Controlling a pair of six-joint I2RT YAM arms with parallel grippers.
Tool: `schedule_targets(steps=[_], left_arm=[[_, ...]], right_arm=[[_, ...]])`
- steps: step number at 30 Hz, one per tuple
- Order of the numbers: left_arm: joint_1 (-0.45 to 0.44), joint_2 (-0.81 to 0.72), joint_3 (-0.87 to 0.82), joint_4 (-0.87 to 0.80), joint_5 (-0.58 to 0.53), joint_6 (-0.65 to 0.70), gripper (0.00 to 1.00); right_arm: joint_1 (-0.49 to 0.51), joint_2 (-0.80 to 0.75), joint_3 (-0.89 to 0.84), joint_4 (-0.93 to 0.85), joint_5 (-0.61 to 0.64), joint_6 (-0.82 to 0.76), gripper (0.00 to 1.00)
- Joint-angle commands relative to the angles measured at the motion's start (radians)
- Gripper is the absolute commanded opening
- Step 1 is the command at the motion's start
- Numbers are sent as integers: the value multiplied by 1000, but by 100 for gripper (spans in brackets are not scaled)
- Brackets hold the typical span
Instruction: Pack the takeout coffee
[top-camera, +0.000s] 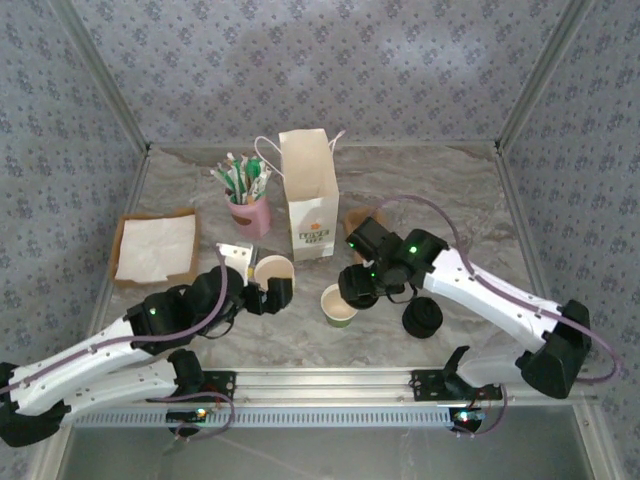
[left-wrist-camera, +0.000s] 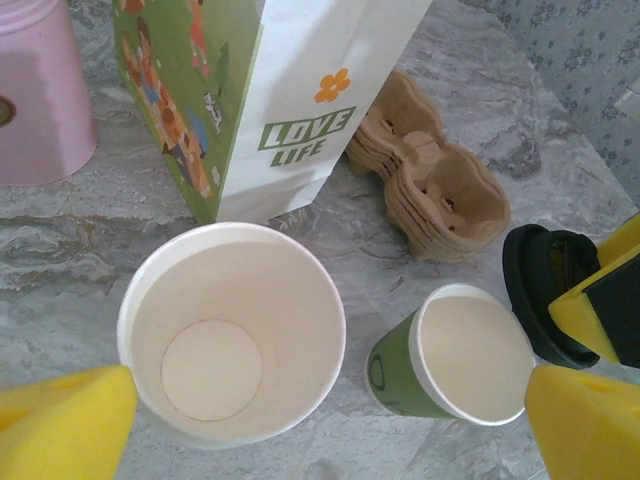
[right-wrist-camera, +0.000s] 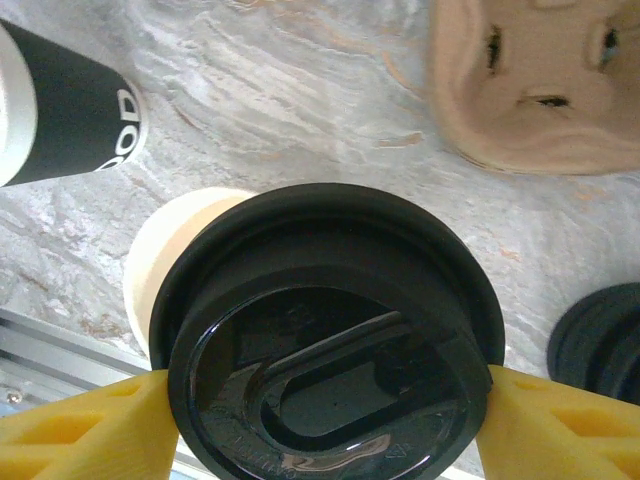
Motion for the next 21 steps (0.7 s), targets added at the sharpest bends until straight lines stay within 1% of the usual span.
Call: schedule_targets(steps=[1,8,21], left_arm=[[9,-18,0,-25,-23,-13,99],[12,-40,-16,-23,-23,-15,99],[17,-68,-41,-25,-18,-20,100]], right_arm=[[35,49,68,-37,27,-53,76],[79,140,125,-77,38,-71,77],[133,247,190,-130,51,-83,78]])
